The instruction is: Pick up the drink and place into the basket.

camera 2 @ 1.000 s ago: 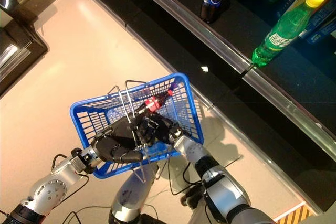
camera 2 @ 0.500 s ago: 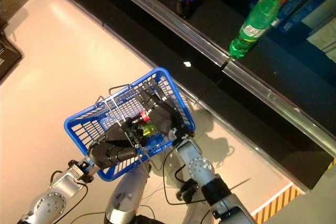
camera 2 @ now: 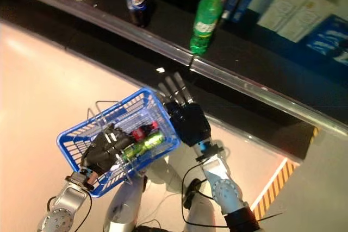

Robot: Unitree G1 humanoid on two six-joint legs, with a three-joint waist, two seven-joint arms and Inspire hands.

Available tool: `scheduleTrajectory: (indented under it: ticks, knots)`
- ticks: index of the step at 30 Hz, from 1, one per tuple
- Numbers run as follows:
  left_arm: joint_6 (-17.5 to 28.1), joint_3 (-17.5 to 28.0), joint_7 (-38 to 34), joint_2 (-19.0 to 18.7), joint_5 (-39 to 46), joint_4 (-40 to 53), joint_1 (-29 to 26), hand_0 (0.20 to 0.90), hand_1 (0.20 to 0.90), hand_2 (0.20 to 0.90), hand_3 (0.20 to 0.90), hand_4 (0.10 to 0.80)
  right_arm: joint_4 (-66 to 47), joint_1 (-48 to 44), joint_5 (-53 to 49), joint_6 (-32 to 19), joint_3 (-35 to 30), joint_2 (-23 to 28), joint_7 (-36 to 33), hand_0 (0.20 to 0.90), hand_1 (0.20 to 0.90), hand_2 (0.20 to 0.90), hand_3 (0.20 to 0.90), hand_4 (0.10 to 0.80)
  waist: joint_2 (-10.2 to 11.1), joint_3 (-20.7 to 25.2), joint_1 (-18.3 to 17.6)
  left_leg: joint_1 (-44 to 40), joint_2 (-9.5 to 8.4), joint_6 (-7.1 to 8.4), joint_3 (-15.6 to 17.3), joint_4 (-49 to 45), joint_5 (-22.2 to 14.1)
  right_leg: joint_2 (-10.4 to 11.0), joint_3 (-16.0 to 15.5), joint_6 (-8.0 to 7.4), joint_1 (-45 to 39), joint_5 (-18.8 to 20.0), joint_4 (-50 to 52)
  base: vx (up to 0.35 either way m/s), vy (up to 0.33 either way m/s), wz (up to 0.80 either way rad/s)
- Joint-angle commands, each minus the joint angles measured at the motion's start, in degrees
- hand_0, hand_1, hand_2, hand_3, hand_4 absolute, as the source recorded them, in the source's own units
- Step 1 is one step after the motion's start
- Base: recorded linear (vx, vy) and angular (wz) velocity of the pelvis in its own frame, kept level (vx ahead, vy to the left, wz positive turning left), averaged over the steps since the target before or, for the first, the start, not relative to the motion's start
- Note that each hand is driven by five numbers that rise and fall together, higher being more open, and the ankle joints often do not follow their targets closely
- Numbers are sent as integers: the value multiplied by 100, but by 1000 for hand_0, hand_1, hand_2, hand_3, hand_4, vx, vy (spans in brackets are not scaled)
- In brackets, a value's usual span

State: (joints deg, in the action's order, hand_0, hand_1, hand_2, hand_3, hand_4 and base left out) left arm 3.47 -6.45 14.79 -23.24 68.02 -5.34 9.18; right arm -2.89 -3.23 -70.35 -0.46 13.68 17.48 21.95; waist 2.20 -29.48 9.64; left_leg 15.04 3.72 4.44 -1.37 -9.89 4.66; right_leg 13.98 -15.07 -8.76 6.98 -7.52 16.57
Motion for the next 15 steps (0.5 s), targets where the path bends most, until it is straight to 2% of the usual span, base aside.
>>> scheduleTrajectory:
  ticks: [1, 4, 6, 8, 9, 11, 13, 15]
  knots:
    - [1372, 691, 403, 191, -269, 969, -60, 300, 300, 300, 200, 100, -103, 341, 99, 37, -368, -107, 337, 900, 900, 900, 900, 800, 47, 987, -167, -367, 19, -235, 220, -13, -222, 143, 235, 60, -284, 1137, -901, 51, 58, -28]
    - [1534, 944, 185, 360, -341, 313, 154, 300, 300, 300, 200, 100, 592, 873, 473, -203, -585, -379, 147, 900, 900, 900, 900, 800, 143, 1227, -332, -593, 39, -279, 377, 276, -220, 89, 480, 30, -385, 1220, -1111, 43, 27, -40]
    - [1503, 1077, 135, 496, -196, -56, 178, 300, 300, 300, 200, 100, 999, 1016, 641, -310, -686, -520, -99, 900, 900, 900, 900, 800, 168, 1343, -420, -679, 41, -314, 360, 408, -200, -32, 711, 64, -404, 1141, -1088, 41, -1, -19]
    - [1529, 1152, -70, 637, -268, -917, 5, 300, 300, 300, 200, 100, 1712, 1287, 1149, -716, -756, -643, -653, 900, 900, 900, 900, 800, 178, 1555, -658, -759, -43, -399, 80, 610, -148, -452, 1384, 225, -407, 919, -1004, 127, -45, 15]
    - [1394, 1149, -279, 696, -290, -1274, -137, 300, 300, 300, 200, 100, 2051, 1385, 1082, -791, -812, -661, -930, 900, 900, 900, 900, 800, 172, 1646, -758, -778, -104, -417, -100, 642, -119, -638, 1593, 323, -396, 839, -906, 188, -98, 60]
    - [1490, 1165, -705, 827, -600, -2015, -340, 300, 300, 300, 200, 100, 2897, 1322, 1393, -694, -876, -628, -1452, 900, 900, 900, 900, 800, 186, 1798, -800, -892, -115, -351, -295, 767, -36, -808, 1615, 464, -523, 770, -966, 149, -128, 86]
    - [1679, 1241, -1181, 941, -749, -2613, -472, 300, 300, 300, 200, 100, 3755, 1126, 2052, -392, -802, -527, -1649, 900, 900, 900, 900, 800, 167, 1879, -725, -1003, -55, -245, -428, 971, 83, -855, 1527, 531, -683, 798, -1170, 78, -127, 73]
    - [1744, 1355, -1196, 1017, -665, -2905, -504, 300, 300, 300, 200, 100, 4097, 1055, 2375, -277, -813, -514, -1710, 900, 900, 900, 900, 800, 144, 1905, -691, -1044, -16, -195, -479, 1085, 151, -873, 1511, 535, -770, 809, -1268, 27, -65, 32]
